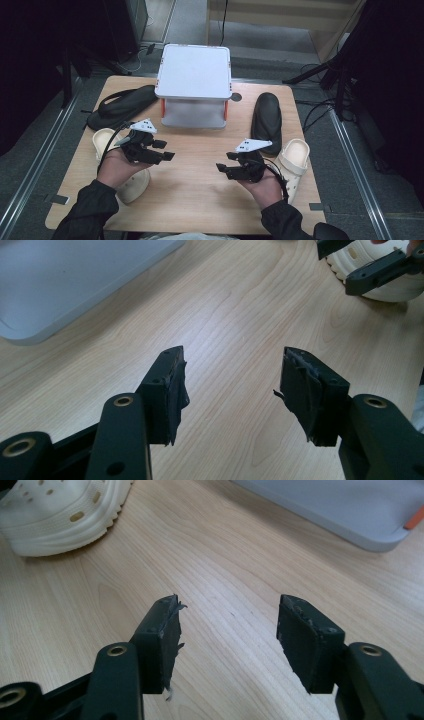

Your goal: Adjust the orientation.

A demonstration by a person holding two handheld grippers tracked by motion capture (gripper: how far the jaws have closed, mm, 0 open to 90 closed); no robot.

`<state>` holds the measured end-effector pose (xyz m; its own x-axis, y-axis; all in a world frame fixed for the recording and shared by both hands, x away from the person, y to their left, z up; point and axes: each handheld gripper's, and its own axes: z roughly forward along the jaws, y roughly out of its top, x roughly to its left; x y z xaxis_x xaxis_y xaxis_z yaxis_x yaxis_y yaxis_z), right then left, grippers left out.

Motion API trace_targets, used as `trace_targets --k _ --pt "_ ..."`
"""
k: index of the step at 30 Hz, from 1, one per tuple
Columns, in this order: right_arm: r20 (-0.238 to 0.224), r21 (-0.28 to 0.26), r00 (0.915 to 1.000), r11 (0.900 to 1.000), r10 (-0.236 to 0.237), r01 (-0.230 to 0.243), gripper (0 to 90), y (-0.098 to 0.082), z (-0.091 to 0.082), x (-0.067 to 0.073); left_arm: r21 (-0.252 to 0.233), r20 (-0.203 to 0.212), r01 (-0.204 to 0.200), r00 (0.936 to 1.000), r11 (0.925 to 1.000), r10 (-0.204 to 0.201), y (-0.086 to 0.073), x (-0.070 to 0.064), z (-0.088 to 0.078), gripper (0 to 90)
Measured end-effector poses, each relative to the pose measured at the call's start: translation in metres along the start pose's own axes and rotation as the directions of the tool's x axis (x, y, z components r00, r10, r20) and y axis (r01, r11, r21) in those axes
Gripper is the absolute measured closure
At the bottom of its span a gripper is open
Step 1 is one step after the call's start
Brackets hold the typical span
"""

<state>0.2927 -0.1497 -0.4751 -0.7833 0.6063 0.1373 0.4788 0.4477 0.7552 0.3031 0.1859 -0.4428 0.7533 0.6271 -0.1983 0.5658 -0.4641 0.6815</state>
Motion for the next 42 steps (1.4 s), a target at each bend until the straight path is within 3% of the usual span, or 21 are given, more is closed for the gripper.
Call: trace_targets --k 11,16,27,34,42 --pt "-0.013 -0.021 0.9996 0.999 -0.025 0.025 47.3 0.003 -0.005 0.009 -0.008 -0.017 0.027 0.9995 0.9996 -0.027 -0.003 0.003 -0.014 44.0" --pt "-0.021 -0.034 0.9986 0.998 -0.049 0.048 47.5 0.008 -0.007 0.013 0.006 -0.029 0.016 0.9995 0.9999 -0.016 -0.004 0.002 -0.019 43.7" --pt "-0.034 -0.04 0.9978 0.998 -0.056 0.055 47.9 0.012 -0.005 0.019 -0.025 -0.063 0.046 0.9969 0.9986 -0.048 -0.011 0.009 -0.046 42.9" --pt "-0.044 -0.023 0.9968 0.998 -0.067 0.066 48.9 0.013 -0.001 0.02 -0.027 -0.11 0.061 0.9919 0.9978 -0.063 -0.018 0.014 -0.063 43.2" --pt "-0.064 0.002 0.9928 0.995 -0.101 0.101 48.9 0.015 0.009 0.027 -0.04 -0.151 0.109 0.9819 0.9932 -0.114 -0.036 0.032 -0.081 43.7"
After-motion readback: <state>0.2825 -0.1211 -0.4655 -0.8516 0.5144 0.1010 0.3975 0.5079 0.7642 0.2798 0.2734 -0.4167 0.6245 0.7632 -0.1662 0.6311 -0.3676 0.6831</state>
